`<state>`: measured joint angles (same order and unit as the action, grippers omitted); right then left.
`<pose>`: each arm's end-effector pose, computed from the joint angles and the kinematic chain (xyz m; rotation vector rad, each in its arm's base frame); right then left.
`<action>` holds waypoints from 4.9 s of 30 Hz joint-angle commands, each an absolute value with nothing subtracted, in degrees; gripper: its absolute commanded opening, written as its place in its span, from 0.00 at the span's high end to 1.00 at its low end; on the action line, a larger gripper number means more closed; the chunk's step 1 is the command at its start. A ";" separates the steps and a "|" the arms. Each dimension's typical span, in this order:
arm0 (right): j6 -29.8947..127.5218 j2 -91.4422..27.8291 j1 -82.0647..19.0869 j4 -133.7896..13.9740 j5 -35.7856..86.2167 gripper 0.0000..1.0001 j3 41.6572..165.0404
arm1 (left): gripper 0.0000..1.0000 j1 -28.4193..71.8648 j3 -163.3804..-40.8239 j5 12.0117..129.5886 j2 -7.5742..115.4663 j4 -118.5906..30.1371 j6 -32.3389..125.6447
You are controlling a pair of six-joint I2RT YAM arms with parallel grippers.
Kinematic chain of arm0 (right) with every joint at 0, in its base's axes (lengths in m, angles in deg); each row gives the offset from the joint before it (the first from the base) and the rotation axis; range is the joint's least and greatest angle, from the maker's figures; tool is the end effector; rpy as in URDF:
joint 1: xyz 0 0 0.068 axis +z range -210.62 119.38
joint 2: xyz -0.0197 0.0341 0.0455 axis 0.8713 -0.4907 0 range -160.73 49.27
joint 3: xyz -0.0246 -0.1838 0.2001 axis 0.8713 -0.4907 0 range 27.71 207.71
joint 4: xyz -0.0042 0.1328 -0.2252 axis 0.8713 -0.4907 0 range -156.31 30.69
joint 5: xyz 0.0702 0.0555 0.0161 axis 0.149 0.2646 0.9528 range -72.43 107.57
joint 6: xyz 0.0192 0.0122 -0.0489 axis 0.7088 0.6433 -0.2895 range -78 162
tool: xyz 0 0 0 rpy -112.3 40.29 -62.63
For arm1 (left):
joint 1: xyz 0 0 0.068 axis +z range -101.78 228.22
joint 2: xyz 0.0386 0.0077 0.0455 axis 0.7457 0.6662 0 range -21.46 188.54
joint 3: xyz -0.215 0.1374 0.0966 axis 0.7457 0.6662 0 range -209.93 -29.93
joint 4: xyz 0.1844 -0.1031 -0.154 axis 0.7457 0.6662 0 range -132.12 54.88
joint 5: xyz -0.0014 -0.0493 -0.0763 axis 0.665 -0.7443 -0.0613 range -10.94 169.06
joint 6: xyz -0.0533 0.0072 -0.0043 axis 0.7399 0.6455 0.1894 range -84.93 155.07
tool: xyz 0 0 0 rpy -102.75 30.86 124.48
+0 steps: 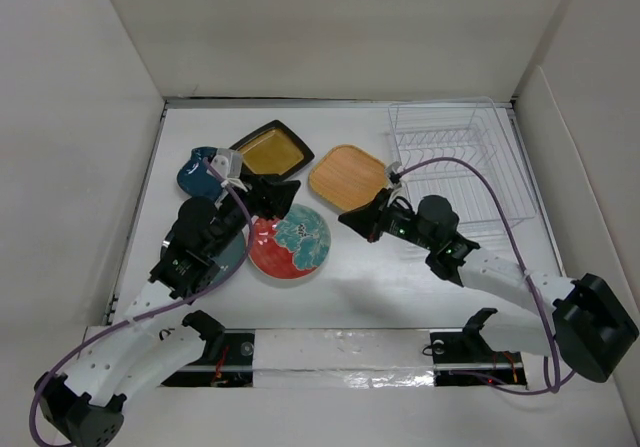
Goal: Load the plates into the dish rack
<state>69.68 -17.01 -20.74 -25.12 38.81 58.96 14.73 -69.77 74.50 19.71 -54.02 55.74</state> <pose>0.1883 0.1741 0.2621 -0.4907 1.6501 1.1910 0.1446 -0.0989 0.3616 0.2290 1.4209 -0.8387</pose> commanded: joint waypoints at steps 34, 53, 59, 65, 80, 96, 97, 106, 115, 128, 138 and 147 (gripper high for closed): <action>85.04 -50.21 -12.89 -33.67 24.77 0.41 68.32 | 0.65 15.00 -64.74 74.93 14.49 -54.96 44.48; 95.27 -46.20 -10.01 -24.75 13.83 1.00 60.50 | 0.65 15.00 -64.38 75.11 10.09 -54.69 45.62; 82.36 -23.62 -10.25 -39.87 2.75 1.00 65.24 | 0.65 15.00 -64.56 75.19 8.34 -54.69 46.32; 68.40 -4.89 -25.43 -50.42 -3.25 1.00 74.71 | 0.64 15.00 -64.65 73.01 6.40 -54.87 47.38; 49.14 -17.16 -63.42 -42.44 -3.09 1.00 96.17 | 0.61 15.00 -64.21 69.30 -1.33 -55.13 50.01; 29.26 -37.12 -78.10 -43.84 13.52 1.00 109.80 | 0.58 12.98 -64.47 68.43 -3.62 -54.78 50.45; 29.08 -37.64 -78.11 -43.93 13.79 1.00 110.07 | 0.58 12.98 -64.47 68.25 -3.53 -55.04 50.45; 26.10 -40.38 -76.35 -44.90 14.86 1.00 110.07 | 0.58 12.98 -64.56 68.78 -3.18 -54.69 50.28; 25.56 -39.76 -75.12 -43.32 14.58 1.00 104.45 | 0.58 12.98 -64.47 68.69 -3.71 -54.60 50.37; 31.09 -39.58 -74.06 -36.72 11.25 0.64 96.79 | 0.58 12.98 -64.47 68.51 -3.53 -54.69 50.45; 32.59 -35.37 -70.38 -36.02 7.22 0.54 97.50 | 0.58 12.98 -64.47 67.81 -3.26 -54.87 50.45; 50.50 -31.05 -48.26 -48.14 10.01 1.00 103.30 | 0.61 12.98 -64.83 71.41 -3.00 -53.81 49.58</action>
<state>40.94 -32.46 -56.74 -44.50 6.48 100.57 13.28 -64.87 69.63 -2.72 -51.79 50.12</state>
